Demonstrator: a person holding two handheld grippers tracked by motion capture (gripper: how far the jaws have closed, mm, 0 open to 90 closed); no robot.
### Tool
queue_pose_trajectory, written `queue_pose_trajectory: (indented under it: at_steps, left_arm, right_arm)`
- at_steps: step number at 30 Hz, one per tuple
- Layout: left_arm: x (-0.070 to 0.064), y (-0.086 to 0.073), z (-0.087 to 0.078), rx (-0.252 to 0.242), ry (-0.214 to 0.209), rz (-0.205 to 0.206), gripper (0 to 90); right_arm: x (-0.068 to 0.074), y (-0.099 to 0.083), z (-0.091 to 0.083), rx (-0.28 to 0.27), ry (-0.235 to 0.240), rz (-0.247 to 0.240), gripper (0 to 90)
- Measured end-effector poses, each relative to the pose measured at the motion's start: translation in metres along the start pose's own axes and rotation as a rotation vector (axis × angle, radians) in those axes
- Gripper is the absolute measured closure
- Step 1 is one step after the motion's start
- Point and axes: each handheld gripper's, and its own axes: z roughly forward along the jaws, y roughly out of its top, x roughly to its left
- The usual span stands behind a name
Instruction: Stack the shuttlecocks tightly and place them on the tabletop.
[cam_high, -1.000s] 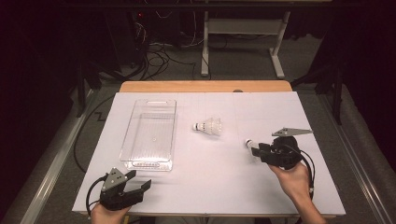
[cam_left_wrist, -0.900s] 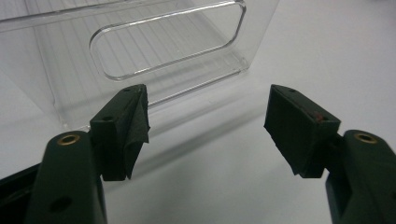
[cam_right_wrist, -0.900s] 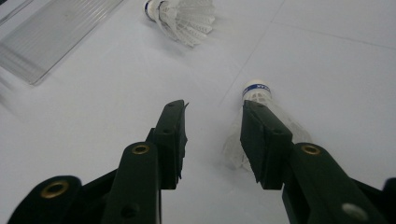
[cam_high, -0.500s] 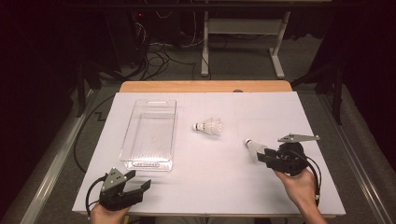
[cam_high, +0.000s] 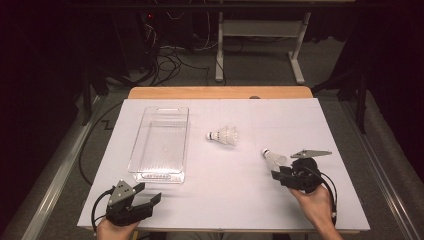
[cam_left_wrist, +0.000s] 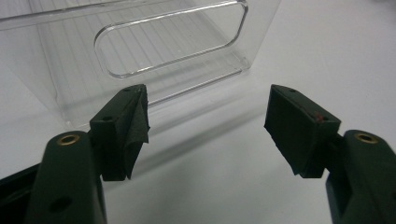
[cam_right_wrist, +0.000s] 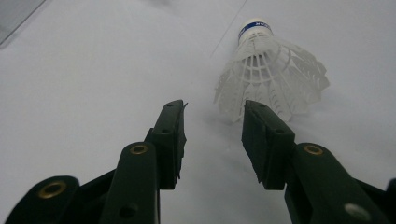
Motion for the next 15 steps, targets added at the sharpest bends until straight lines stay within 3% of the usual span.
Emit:
queue_pose_trajectory:
  at_steps: [15]
  left_arm:
    - [0.0,0.0,0.0,0.002,-0.002,0.0,31.0]
  right_arm:
    - [0.001,0.009,0.02,0.02,-0.04,0.007,59.7]
